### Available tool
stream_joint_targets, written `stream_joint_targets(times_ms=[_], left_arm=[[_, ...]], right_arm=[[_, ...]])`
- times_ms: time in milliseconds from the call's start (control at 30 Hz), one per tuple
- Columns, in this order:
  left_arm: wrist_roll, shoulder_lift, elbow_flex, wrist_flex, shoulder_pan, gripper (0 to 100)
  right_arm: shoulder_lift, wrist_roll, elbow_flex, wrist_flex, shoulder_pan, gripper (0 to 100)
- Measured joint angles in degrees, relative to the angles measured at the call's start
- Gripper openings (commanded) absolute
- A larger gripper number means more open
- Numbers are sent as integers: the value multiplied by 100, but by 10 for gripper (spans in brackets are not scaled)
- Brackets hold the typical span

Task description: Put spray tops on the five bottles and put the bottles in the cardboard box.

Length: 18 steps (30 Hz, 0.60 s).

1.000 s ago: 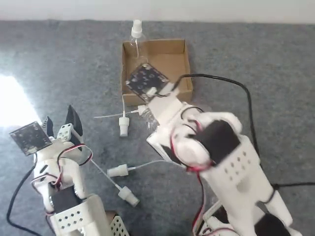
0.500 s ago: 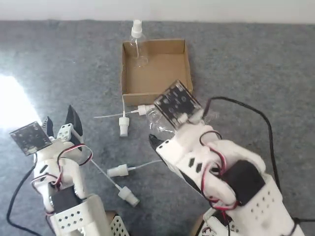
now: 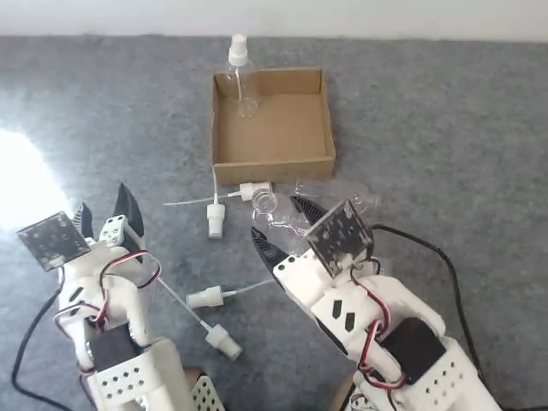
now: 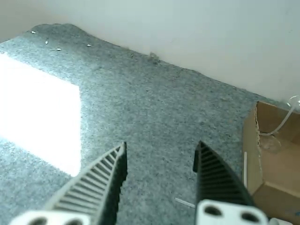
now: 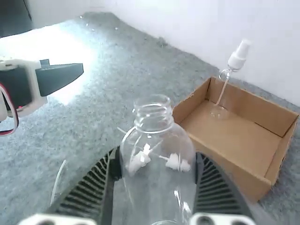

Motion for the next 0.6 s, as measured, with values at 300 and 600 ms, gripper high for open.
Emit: stream_joint_targets(times_ms=[300, 600], left_arm=[[0, 0, 0, 0, 0, 213], [0, 0, -510, 325, 0, 217]], right_arm=[[-835, 0, 1407, -1292, 0, 101], [-888, -9, 2207, -2391, -9, 101]])
